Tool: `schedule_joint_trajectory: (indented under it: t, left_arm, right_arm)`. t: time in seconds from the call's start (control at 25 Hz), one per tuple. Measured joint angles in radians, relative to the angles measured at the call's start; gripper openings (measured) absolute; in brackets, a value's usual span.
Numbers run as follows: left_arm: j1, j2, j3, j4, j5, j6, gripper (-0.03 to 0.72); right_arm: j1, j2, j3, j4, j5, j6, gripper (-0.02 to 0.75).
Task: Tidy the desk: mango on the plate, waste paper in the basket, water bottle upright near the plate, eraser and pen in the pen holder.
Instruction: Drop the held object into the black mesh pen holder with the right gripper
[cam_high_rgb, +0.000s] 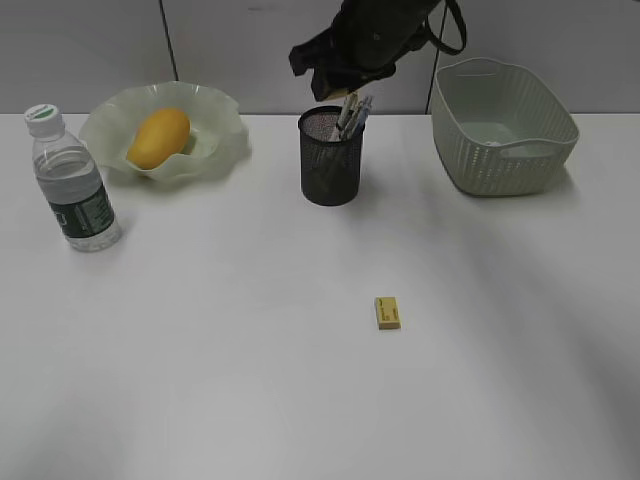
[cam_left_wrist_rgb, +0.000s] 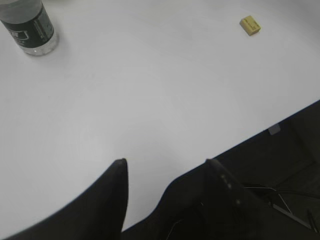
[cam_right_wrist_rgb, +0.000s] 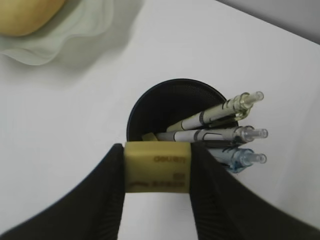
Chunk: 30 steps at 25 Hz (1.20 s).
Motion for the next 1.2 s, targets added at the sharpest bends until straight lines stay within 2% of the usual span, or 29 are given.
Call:
schedule_joint_trajectory:
  t: [0.24, 0.68, 0.76, 0.96, 1.2]
  left_arm:
    - [0.0, 0.0, 0.0, -0.002, 0.0, 0.0, 0.373]
    - [0.0, 0.0, 0.0, -0.003, 0.0, 0.0, 0.373]
    - [0.0, 0.0, 0.0, -0.003, 0.0, 0.0, 0.373]
    - [0.0, 0.0, 0.0, -0.003, 0.0, 0.0, 0.373]
    - [0.0, 0.0, 0.0, -0.003, 0.0, 0.0, 0.373]
  right_arm:
    - [0.0, 0.039, 0.0, -0.058, -0.031, 0.0, 0.314]
    - [0.0, 0.083, -0.001, -0.079, -0.108, 0.0, 0.314]
    - [0.0, 0.083, -0.001, -0.079, -0.118, 0.0, 0.342]
    - [0.0, 0.083, -0.001, -0.079, -0.123, 0.0, 0.471]
    - [0.0, 0.083, -0.043, -0.079, -0.038, 0.0, 0.492]
